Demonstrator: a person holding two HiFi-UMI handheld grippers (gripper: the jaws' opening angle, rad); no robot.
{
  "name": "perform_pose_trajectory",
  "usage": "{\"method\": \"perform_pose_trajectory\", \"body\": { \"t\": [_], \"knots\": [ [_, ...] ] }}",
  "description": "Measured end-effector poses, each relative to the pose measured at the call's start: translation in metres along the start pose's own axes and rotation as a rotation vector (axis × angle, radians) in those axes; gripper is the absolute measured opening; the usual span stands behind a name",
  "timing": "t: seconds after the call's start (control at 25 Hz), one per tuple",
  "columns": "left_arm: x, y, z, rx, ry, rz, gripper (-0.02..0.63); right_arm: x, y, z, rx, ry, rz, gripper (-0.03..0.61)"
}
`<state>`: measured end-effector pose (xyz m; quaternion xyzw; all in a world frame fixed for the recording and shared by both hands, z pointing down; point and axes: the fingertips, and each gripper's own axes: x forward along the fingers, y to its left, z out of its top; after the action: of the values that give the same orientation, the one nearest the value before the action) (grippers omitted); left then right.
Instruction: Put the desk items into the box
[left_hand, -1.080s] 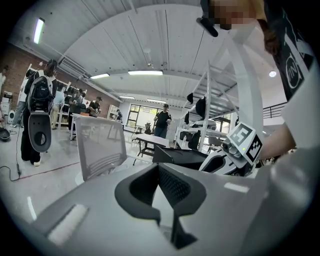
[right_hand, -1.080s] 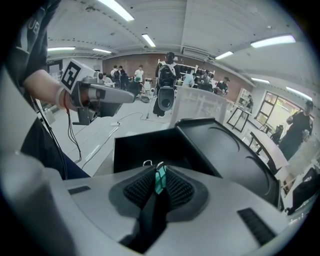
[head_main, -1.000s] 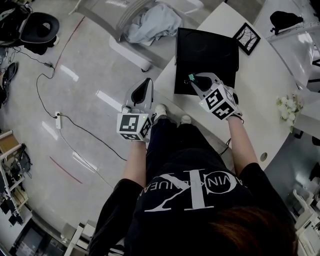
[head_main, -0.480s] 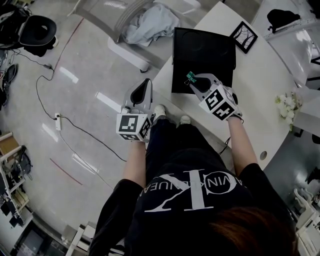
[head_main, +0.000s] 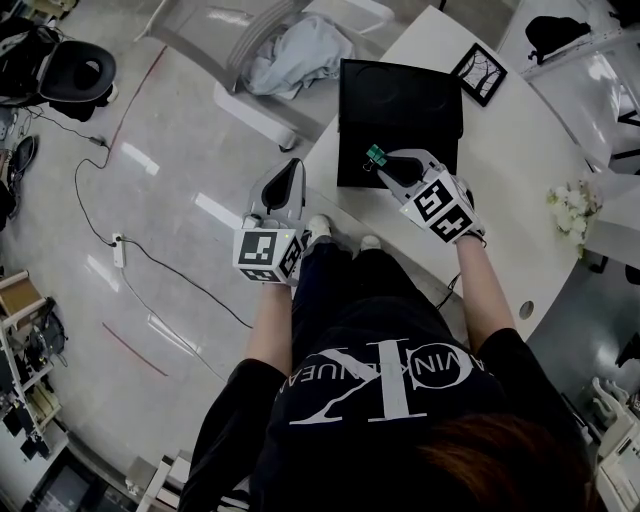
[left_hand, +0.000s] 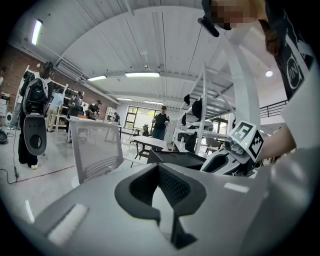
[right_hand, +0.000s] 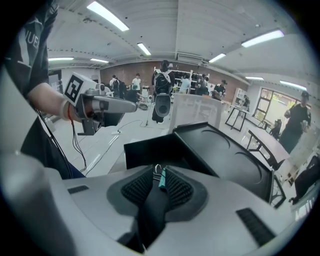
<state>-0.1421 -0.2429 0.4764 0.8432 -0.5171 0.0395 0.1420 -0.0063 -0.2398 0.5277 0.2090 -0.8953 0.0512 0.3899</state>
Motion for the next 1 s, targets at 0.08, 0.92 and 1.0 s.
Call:
{"method": "perform_pose_trajectory", "body": {
  "t": [0.08,0.92,1.0],
  "knots": [
    [0.0,-0.002,0.002,0.004,-0.003,-0.001,0.011,-0.005,-0.003,0.001,0.024,-0.018,-0.015,0.061],
    [-0.003,-0.016,0.032,0.062,-0.054,-0.012,0.011,-0.062,-0.04,0.009,0.16,-0.173,-0.23,0.015],
    [-0.004,-0.016,0.036,0.067,-0.061,-0.01,0.011,-0.068,-0.043,0.011,0.172,-0.194,-0.245,0.014]
  ]
}}
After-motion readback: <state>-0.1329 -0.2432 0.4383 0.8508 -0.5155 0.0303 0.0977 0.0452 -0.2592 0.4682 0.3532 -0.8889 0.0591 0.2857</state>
